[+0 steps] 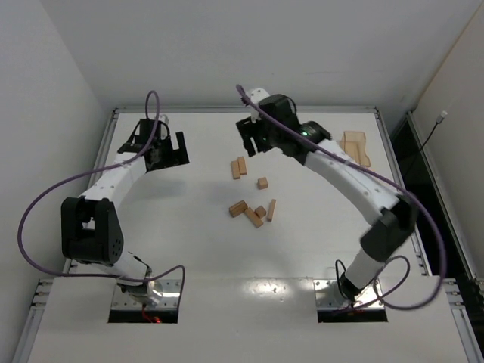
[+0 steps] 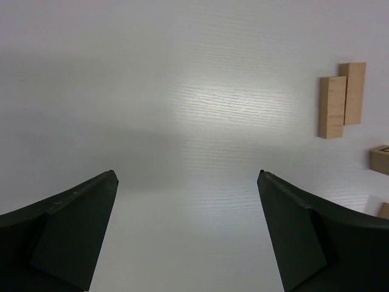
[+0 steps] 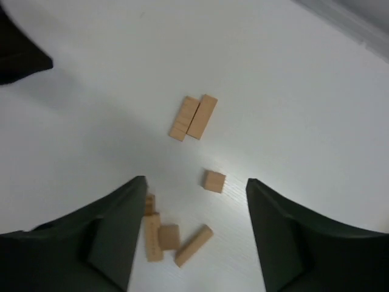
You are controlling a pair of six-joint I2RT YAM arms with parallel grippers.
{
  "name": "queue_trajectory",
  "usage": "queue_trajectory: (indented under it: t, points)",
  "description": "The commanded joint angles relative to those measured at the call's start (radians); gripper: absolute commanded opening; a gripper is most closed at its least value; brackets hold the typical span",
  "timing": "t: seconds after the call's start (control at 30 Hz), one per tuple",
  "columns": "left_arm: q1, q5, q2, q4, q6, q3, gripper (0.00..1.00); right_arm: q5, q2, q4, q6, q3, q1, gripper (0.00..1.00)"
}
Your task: Build the wood block tower
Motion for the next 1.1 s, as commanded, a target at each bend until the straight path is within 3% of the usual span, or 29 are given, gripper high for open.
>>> queue_trajectory:
  t: [0.0, 0.03, 0.13, 0.23, 0.37, 0.6, 1.07]
  points:
    - [0.014, 0.007, -0.068, 0.045, -0.010, -0.013, 1.00, -0.080, -0.162, -0.006, -0.129, -0.226, -0.034, 0.57]
    - [0.014, 0.007, -0.068, 0.045, -0.010, -0.022, 1.00, -0.060, -0.220, -0.055, -0.100, -0.271, -0.034, 0.53]
    - [0.014, 0.007, -0.087, 0.045, -0.010, -0.022, 1.00, -0.109, -0.317, -0.110, -0.019, -0.481, -0.106, 0.18]
    - [0.014, 0.007, -0.096, 0.045, -0.010, -0.022, 1.00, -0.086, -0.365, -0.121, 0.065, -0.570, -0.131, 0.14]
    - [0.004, 0.007, -0.096, 0.045, -0.019, -0.022, 1.00, -0.130, -0.321, -0.130, 0.185, -0.572, -0.131, 0.20]
    - [0.004, 0.007, -0.096, 0.054, -0.019, -0.040, 1.00, -0.259, -0.069, -0.193, 0.283, -0.410, -0.131, 0.32]
    - [0.004, 0.007, -0.067, 0.045, -0.019, -0.020, 1.00, -0.259, 0.158, -0.222, 0.290, -0.342, -0.122, 0.35]
